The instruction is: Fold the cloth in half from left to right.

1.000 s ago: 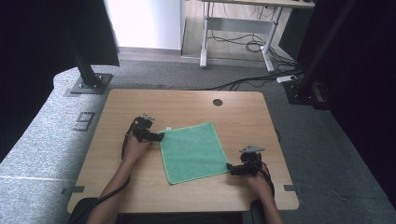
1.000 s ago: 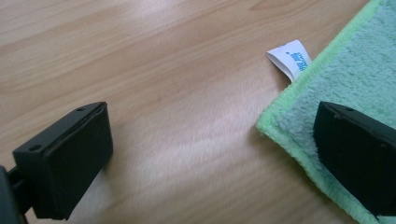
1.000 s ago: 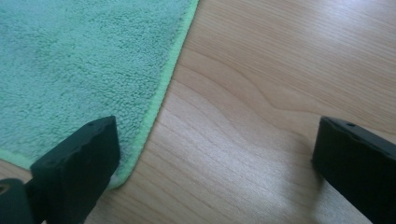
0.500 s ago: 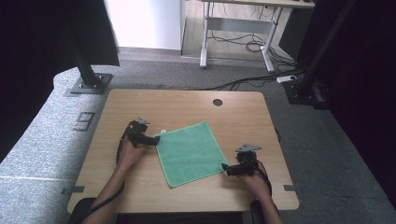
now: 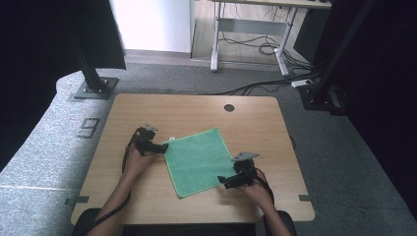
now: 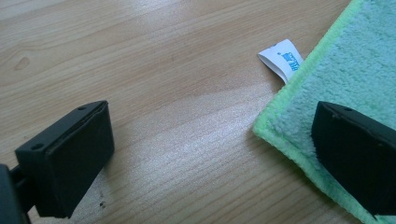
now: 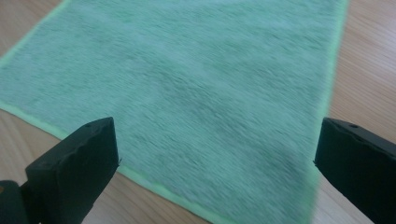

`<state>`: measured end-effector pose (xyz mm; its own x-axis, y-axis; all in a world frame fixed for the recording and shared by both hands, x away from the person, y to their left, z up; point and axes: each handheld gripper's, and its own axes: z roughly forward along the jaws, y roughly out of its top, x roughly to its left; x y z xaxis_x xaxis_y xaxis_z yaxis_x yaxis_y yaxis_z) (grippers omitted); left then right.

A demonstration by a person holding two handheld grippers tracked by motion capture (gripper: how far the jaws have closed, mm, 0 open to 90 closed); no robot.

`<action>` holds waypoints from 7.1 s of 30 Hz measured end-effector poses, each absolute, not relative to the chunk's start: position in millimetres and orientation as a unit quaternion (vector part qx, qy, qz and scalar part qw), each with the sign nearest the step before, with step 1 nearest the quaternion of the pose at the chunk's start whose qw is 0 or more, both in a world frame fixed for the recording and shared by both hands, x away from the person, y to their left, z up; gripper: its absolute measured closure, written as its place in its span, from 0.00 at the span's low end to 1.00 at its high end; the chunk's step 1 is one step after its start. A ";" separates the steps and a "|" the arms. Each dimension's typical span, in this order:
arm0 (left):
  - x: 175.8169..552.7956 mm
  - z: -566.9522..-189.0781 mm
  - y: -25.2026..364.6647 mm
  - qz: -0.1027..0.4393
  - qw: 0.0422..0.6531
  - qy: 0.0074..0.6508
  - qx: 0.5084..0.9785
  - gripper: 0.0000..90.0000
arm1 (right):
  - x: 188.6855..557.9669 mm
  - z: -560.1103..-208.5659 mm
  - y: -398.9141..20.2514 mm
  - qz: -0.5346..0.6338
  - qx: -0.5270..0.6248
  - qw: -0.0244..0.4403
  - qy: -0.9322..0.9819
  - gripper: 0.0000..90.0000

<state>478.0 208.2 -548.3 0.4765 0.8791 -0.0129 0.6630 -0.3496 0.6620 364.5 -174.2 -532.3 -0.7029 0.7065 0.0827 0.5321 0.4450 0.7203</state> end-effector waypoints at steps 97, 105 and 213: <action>482.4 -503.1 180.0 0.105 0.401 0.432 0.801 0.94 | 324.1 -497.9 -56.8 0.381 0.205 0.077 0.898 0.97; 493.4 -503.8 154.0 0.110 0.407 0.416 0.806 0.94 | 327.7 -496.6 -86.1 0.380 0.236 0.097 0.889 0.97; 480.7 -542.5 100.2 0.170 0.332 0.397 0.839 0.18 | 365.7 -543.8 -206.3 0.346 0.389 0.135 0.843 0.36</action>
<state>480.7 100.2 -542.5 0.6264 0.7792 0.0214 0.5539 -0.4641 0.6912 365.7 -206.3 -543.8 -0.6615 0.7488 0.0422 0.5624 0.4579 0.6885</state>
